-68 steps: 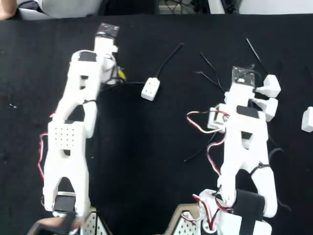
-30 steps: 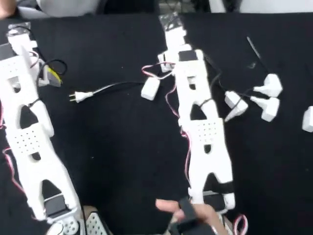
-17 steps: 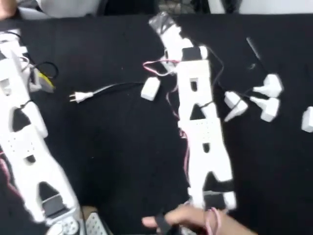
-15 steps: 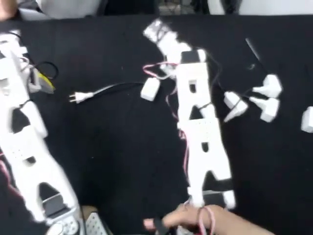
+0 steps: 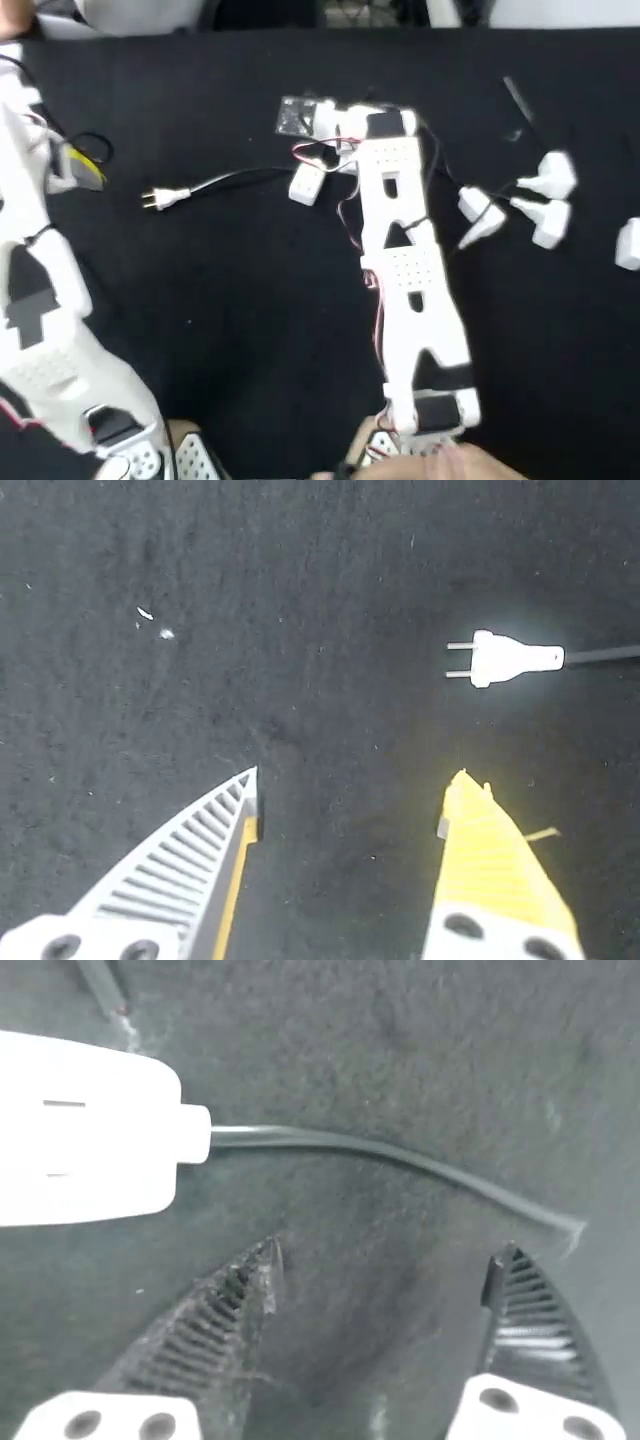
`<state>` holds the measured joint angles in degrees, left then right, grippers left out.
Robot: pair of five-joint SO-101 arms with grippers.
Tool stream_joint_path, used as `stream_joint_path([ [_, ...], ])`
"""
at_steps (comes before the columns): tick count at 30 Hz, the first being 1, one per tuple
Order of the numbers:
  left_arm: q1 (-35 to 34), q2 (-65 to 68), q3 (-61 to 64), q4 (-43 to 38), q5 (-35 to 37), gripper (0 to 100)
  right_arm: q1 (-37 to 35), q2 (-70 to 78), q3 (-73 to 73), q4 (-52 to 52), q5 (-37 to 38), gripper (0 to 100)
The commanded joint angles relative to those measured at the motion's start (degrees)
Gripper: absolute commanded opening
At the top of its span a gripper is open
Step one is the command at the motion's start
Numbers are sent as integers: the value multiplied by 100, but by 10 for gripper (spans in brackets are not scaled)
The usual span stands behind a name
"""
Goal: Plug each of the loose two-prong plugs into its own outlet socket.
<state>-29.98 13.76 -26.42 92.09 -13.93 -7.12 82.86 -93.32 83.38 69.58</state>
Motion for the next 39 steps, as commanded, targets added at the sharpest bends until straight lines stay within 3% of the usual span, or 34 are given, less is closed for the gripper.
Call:
stream_joint_path([
  [1, 426, -703, 1121, -615, -132, 288, 290, -840, -242, 484, -1108, 325],
  [7, 1209, -1389, 3046, -3095, 633, 288, 782, -1930, -242, 1793, -1600, 325],
  [11, 1868, -1547, 3899, -4844, 1547, 288, 1134, -2510, -233, 1785, -1996, 302],
  [16, 2404, -1108, 4479, -7648, 2374, 288, 1495, -3160, -171, 1802, -2453, 301],
  [18, 2589, -747, 4400, -8176, 2462, 290, 1635, -3442, -145, 1802, -2725, 301],
  [22, 3090, 273, 3415, -7903, 2462, 289, 1925, -4136, -145, 1811, -3182, 299],
  [26, 2976, 1380, 1921, -7297, 2488, 289, 2198, -4989, -31, 1811, -3508, 299],
  [31, 2853, 1952, 760, -5231, 2497, 266, 2356, -6097, 1121, 1802, -3956, 297],
  [35, 2826, 1415, -57, -3024, 2488, 111, 2532, -7081, 2316, 1793, -4149, 297],
  [39, 3116, 695, -154, -2312, 2453, 152, 2602, -8171, 3345, 1785, -4141, 297],
])
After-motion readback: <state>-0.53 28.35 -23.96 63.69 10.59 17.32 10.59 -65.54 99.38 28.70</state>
